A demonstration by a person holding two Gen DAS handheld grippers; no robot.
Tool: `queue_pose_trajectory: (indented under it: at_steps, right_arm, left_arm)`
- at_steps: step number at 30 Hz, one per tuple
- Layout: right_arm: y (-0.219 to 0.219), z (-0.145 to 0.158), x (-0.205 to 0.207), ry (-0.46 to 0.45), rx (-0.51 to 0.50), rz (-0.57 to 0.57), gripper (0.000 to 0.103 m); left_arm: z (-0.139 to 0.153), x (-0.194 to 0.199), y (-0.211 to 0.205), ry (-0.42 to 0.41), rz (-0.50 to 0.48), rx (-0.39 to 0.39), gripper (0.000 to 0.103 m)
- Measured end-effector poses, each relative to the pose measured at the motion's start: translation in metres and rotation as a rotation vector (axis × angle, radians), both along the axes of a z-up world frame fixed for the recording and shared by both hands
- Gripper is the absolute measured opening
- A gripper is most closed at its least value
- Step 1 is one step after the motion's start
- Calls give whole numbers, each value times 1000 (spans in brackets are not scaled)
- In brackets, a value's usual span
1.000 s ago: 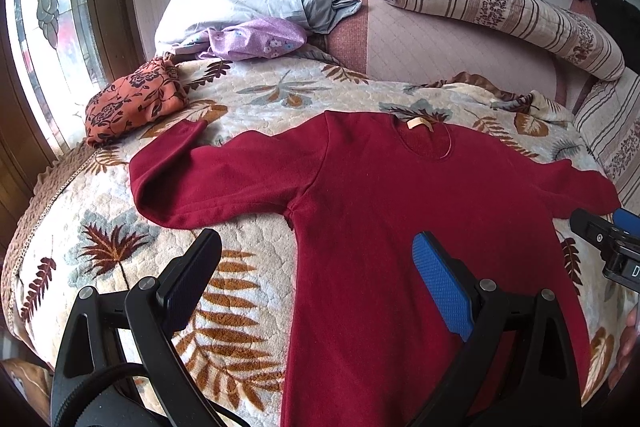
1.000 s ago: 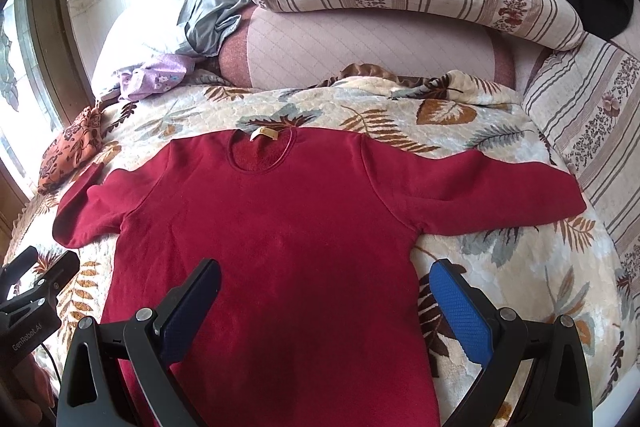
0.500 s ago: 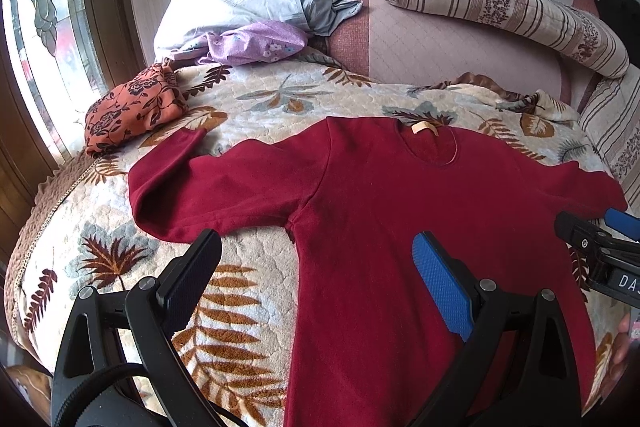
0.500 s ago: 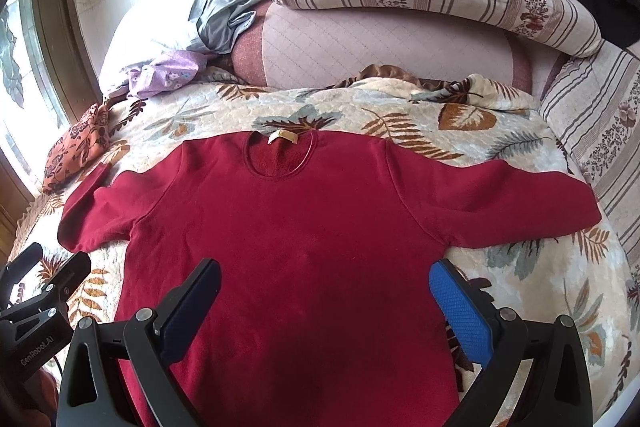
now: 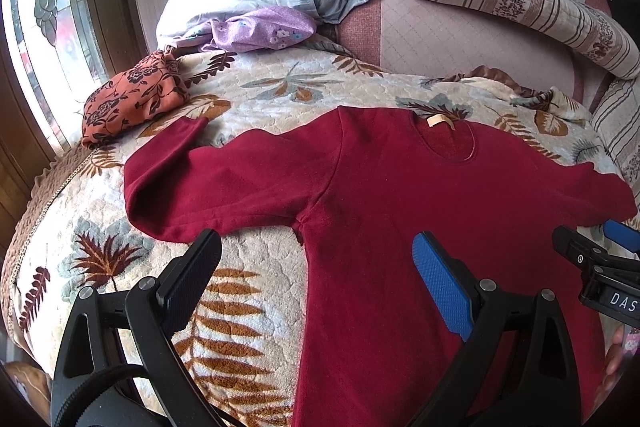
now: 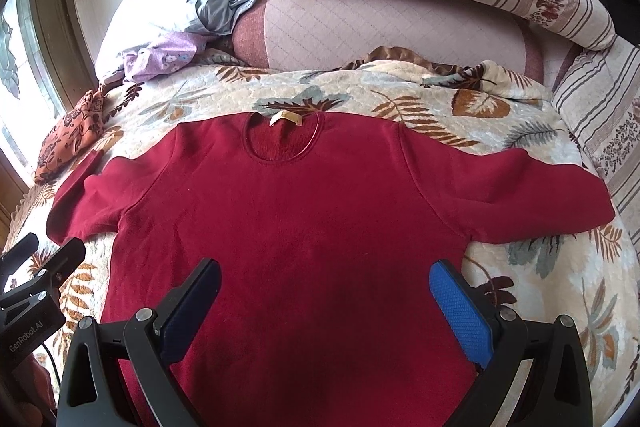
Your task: Fold small clothes
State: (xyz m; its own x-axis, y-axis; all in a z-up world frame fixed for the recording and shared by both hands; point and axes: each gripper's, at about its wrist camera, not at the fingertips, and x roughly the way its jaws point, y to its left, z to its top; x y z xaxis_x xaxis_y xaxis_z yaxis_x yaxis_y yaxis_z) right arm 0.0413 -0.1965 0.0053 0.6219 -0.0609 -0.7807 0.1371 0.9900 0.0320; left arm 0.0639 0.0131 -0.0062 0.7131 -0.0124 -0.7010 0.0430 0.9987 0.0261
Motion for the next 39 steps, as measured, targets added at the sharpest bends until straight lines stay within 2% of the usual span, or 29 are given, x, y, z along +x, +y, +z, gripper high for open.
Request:
queue_pose_trajectory:
  at_steps: [20,32,39]
  right_arm:
    - [-1,-17,15,31,-3,-12,103]
    - [2,-28,24,55,-3,2,103]
    - [11,-35,29,73,-21,28,103]
  left_arm:
    - [-9,19,23,17,61,1,97]
    - [-17,67,107,45,235,23,97]
    - [-32,112,154,98,281,31,97]
